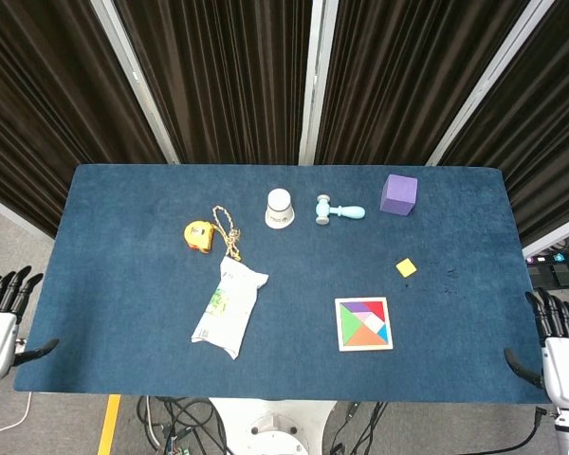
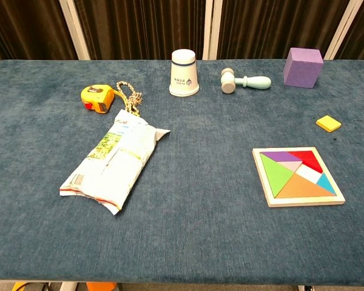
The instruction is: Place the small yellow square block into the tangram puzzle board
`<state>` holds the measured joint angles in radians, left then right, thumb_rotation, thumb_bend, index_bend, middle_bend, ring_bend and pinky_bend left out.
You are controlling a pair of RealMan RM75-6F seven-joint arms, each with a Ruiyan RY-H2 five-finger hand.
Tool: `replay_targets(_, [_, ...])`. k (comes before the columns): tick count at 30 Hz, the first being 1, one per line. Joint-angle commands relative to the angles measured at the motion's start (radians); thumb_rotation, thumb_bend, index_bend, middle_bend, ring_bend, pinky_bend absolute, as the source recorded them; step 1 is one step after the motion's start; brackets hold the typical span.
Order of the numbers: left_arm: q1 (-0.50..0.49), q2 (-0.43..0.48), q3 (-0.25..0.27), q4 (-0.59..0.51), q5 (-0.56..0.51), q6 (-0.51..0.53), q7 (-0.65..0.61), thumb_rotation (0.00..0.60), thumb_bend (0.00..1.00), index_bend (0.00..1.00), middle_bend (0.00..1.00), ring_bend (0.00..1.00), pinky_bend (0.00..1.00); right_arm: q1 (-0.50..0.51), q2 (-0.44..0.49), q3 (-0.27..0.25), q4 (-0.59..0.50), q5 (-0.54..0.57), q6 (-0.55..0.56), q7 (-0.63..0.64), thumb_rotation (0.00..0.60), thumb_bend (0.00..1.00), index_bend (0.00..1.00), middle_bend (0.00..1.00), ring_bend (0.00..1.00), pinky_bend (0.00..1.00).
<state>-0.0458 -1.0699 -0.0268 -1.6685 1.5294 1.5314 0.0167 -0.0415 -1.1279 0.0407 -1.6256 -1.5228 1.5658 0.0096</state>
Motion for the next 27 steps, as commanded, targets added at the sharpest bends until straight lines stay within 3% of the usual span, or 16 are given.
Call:
replay_targets(1, [-0.001,-0.002,0.0,0.007,0.002,0.001,-0.003,0.6,0.0,0.09,0.02,0.0,0.04,0.004,0.003,-0.002,-0.002,-0.002,-0.005,-0.009,0.6,0.17,0.0,0.0,0.0,0.0])
replay_targets(12, [-0.004,-0.003,-0.001,0.018,0.0,-0.004,-0.015,0.6,0.0,0.09,0.02,0.0,0.04,0.095,0.024,0.041,-0.01,0.043,-0.134,-0.054,0.6,0.17,0.0,0.0,0.0,0.0])
replay_targets(20, [-0.005,-0.009,-0.002,0.025,-0.005,-0.007,-0.005,0.6,0.0,0.09,0.02,0.0,0.04,0.278,0.062,0.106,-0.038,0.118,-0.392,-0.095,0.6,0.17,0.0,0.0,0.0,0.0])
replay_targets(27, [-0.005,-0.02,0.0,0.041,-0.027,-0.027,-0.013,0.6,0.0,0.09,0.02,0.0,0.04,0.424,0.005,0.115,0.067,0.163,-0.579,-0.211,0.6,0.19,0.0,0.0,0.0,0.0])
